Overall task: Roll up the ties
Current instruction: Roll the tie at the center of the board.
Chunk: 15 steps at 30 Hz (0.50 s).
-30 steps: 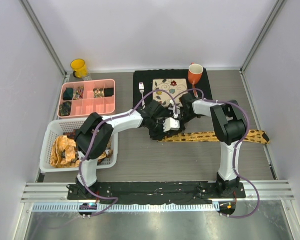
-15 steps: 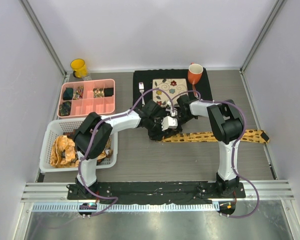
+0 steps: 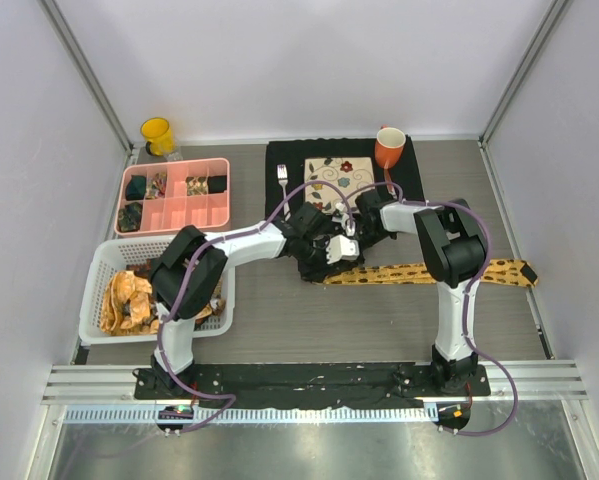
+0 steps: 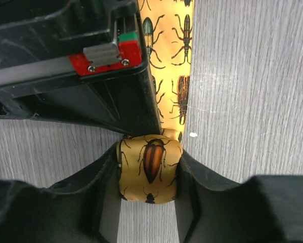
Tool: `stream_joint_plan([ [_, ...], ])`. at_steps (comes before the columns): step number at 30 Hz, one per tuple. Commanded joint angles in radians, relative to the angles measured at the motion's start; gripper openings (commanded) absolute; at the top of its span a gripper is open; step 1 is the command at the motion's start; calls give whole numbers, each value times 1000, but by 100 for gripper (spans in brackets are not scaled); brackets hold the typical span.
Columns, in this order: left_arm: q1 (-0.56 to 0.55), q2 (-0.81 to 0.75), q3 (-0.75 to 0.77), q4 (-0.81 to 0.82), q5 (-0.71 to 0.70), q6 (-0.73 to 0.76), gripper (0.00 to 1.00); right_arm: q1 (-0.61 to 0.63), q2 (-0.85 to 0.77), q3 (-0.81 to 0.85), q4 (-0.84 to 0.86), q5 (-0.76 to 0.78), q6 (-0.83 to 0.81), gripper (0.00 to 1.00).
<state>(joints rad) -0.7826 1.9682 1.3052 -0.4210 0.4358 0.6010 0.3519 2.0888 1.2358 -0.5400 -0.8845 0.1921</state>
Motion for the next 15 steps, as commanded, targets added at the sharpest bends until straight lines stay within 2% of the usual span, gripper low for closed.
stream_joint_plan([
  [1,-23,61,5,-41,-43,2,37,-2,8,-15,60,75,-19,1],
  [2,-24,61,0,-48,-52,22,32,-5,4,-12,52,76,-28,1],
  [5,-27,57,-14,-84,-83,55,26,-43,-29,5,-3,81,-63,2],
  [7,-27,55,-20,-102,-97,69,25,-66,-44,19,-46,65,-77,6],
  [13,-38,61,-11,-127,-108,80,24,-88,-107,16,-101,22,-97,10],
  [15,-38,61,-11,-127,-114,80,24,-94,-127,11,-113,15,-106,15],
])
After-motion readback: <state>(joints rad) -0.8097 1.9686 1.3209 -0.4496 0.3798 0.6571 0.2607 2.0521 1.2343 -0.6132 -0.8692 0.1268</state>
